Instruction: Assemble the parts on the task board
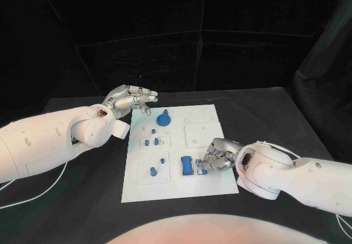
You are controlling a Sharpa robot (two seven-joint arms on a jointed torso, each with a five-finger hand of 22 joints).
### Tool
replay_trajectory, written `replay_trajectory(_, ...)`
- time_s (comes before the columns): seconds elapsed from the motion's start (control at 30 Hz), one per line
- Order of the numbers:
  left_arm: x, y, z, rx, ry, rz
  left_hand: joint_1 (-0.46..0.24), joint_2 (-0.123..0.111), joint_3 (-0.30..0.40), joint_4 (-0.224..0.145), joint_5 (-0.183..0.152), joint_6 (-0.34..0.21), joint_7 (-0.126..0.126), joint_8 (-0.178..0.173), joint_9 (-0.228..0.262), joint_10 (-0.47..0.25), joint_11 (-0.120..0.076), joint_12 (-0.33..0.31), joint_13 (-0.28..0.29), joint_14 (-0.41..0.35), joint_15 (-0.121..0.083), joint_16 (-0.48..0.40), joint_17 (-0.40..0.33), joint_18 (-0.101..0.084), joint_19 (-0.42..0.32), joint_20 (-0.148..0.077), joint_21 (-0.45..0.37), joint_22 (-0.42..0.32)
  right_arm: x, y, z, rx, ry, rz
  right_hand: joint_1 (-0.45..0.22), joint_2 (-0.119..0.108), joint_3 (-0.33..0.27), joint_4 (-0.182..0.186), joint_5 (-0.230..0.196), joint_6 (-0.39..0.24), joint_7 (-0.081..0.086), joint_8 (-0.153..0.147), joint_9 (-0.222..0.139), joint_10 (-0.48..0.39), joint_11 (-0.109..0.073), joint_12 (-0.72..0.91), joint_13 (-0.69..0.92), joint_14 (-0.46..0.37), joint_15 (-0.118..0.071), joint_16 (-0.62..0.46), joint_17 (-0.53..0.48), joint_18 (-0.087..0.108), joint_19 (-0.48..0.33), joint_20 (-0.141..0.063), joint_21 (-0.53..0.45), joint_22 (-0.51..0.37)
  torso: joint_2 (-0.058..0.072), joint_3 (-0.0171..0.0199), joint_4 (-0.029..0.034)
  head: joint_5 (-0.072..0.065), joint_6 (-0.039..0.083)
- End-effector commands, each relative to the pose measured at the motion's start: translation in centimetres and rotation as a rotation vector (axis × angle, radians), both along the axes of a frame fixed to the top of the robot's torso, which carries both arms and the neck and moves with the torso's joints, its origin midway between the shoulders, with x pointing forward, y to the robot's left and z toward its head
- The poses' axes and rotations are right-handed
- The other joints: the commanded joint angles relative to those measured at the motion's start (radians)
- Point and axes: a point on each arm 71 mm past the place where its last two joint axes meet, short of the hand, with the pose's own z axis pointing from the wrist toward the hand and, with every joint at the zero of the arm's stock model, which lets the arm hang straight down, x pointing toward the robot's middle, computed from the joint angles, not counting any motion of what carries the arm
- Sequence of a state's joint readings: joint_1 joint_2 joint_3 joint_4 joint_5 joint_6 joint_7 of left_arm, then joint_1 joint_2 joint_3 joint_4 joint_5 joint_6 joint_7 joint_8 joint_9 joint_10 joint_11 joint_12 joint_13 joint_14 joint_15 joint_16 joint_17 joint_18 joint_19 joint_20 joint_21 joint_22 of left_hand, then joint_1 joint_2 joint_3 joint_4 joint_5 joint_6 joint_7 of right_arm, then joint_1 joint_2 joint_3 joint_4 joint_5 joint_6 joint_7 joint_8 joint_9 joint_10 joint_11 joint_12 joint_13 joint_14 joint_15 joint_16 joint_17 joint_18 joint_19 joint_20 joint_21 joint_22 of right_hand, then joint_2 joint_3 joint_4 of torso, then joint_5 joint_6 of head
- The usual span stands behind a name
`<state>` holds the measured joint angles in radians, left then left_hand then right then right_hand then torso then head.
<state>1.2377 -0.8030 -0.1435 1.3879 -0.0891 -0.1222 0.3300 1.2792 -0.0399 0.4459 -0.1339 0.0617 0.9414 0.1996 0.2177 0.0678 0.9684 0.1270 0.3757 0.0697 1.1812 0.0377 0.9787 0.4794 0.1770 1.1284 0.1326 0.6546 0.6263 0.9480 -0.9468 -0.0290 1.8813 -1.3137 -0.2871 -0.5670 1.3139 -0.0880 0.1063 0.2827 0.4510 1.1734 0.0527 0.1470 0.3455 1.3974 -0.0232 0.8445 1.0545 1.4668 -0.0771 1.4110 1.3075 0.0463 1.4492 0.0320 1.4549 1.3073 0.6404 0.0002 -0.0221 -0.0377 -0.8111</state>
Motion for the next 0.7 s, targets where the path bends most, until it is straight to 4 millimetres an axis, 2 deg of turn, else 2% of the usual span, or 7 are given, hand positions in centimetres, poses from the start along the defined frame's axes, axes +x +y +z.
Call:
replay_trajectory(0.03, -0.04, -0.17, 0.08, -0.007, 0.005, -0.011, -0.006, -0.005, 0.008, 0.001, 0.005, -0.006, 0.000, 0.004, 0.001, -0.006, -0.001, 0.005, -0.001, -0.007, -0.003, 0.005, -0.001, 0.006, -0.009, 0.000, -0.003, -0.001, -0.01, 0.15, -0.02, -0.028, -0.001, 0.023, -0.017, 0.000, -0.006, 0.003, -0.002, 0.008, 0.000, 0.006, -0.001, 0.006, 0.000, 0.007, 0.003, 0.065, -0.007, 0.000, 0.065, -0.004, 0.006, -0.001, 0.005, 0.110, -0.001, -0.0003, -0.0001, 0.001, 0.000)
replay_trajectory(0.17, -0.04, -0.15, 0.08, -0.006, 0.005, -0.011, -0.006, -0.005, 0.008, 0.001, 0.005, -0.006, 0.000, 0.004, 0.001, -0.006, -0.001, 0.005, -0.001, -0.007, -0.003, 0.005, -0.001, 0.006, -0.009, 0.000, -0.003, -0.001, 0.04, 0.19, -0.06, -0.030, -0.001, 0.024, -0.033, -0.002, -0.017, 0.004, 0.003, 0.008, 0.000, 0.005, 0.001, 0.006, 0.000, 0.004, 0.003, 0.065, -0.006, -0.001, 0.063, -0.004, 0.006, -0.001, 0.004, 0.110, -0.001, -0.0003, -0.0002, 0.003, 0.000)
replay_trajectory(0.23, -0.04, -0.14, 0.08, -0.006, 0.005, -0.011, -0.006, -0.005, 0.008, 0.001, 0.005, -0.006, 0.000, 0.004, 0.001, -0.006, -0.001, 0.005, -0.001, -0.007, -0.003, 0.005, -0.001, 0.006, -0.009, 0.000, -0.003, -0.001, 0.08, 0.17, -0.08, -0.033, -0.002, 0.023, -0.052, -0.003, -0.030, 0.006, -0.013, 0.009, 0.001, 0.004, 0.002, 0.006, 0.002, 0.002, 0.002, 0.065, -0.005, -0.002, 0.063, -0.004, 0.005, 0.000, 0.004, 0.110, 0.000, -0.0004, -0.0002, 0.003, 0.001)
replay_trajectory(0.3, -0.04, -0.14, 0.08, -0.006, 0.005, -0.011, -0.006, -0.005, 0.008, 0.001, 0.005, -0.006, 0.000, 0.004, 0.001, -0.006, -0.001, 0.005, -0.001, -0.007, -0.003, 0.005, -0.001, 0.006, -0.009, 0.000, -0.003, -0.001, 0.14, 0.13, -0.11, -0.037, -0.005, 0.023, -0.080, -0.003, -0.051, 0.006, -0.033, 0.009, 0.003, 0.003, 0.003, 0.006, 0.003, 0.000, 0.002, 0.064, -0.004, -0.003, 0.061, -0.004, 0.005, 0.001, 0.004, 0.110, -0.001, -0.0006, -0.0003, 0.003, 0.001)
replay_trajectory(0.43, -0.04, -0.14, 0.08, -0.006, 0.005, -0.011, -0.006, -0.005, 0.008, 0.001, 0.005, -0.006, 0.000, 0.004, 0.001, -0.006, -0.001, 0.005, -0.001, -0.007, -0.003, 0.005, -0.001, 0.006, -0.009, 0.000, -0.003, -0.001, 0.22, 0.15, -0.17, -0.043, -0.006, 0.025, -0.121, 0.006, -0.094, 0.005, -0.123, 0.009, 0.003, -0.001, 0.007, 0.006, 0.004, -0.004, 0.003, 0.063, -0.003, -0.008, 0.056, -0.003, 0.003, 0.002, 0.002, 0.108, -0.001, -0.0002, -0.0003, 0.003, 0.002)
replay_trajectory(0.57, -0.04, -0.14, 0.08, -0.006, 0.006, -0.011, -0.006, -0.005, 0.008, 0.001, 0.005, -0.006, 0.000, 0.004, 0.001, -0.006, -0.001, 0.005, -0.001, -0.007, -0.003, 0.005, -0.001, 0.006, -0.009, 0.000, -0.003, -0.001, 0.28, 0.20, -0.20, -0.048, -0.010, 0.029, -0.129, 0.015, -0.118, 0.003, -0.157, 0.009, 0.003, -0.003, 0.009, 0.005, 0.004, -0.007, 0.004, 0.063, -0.003, -0.009, 0.055, -0.003, 0.003, 0.003, 0.001, 0.108, 0.000, -0.0001, -0.0002, 0.002, 0.003)
replay_trajectory(0.7, -0.04, -0.13, 0.07, -0.006, 0.006, -0.011, -0.006, -0.005, 0.008, 0.001, 0.005, -0.006, 0.000, 0.004, 0.001, -0.006, -0.001, 0.005, -0.001, -0.007, -0.003, 0.005, -0.001, 0.006, -0.009, 0.000, -0.003, -0.001, 0.33, 0.22, -0.18, -0.050, -0.017, 0.030, -0.130, 0.018, -0.124, 0.003, -0.164, 0.009, 0.003, -0.004, 0.010, 0.004, 0.004, -0.008, 0.004, 0.063, -0.003, -0.010, 0.054, -0.003, 0.002, 0.003, 0.000, 0.106, -0.001, -0.0002, -0.0003, 0.003, 0.003)
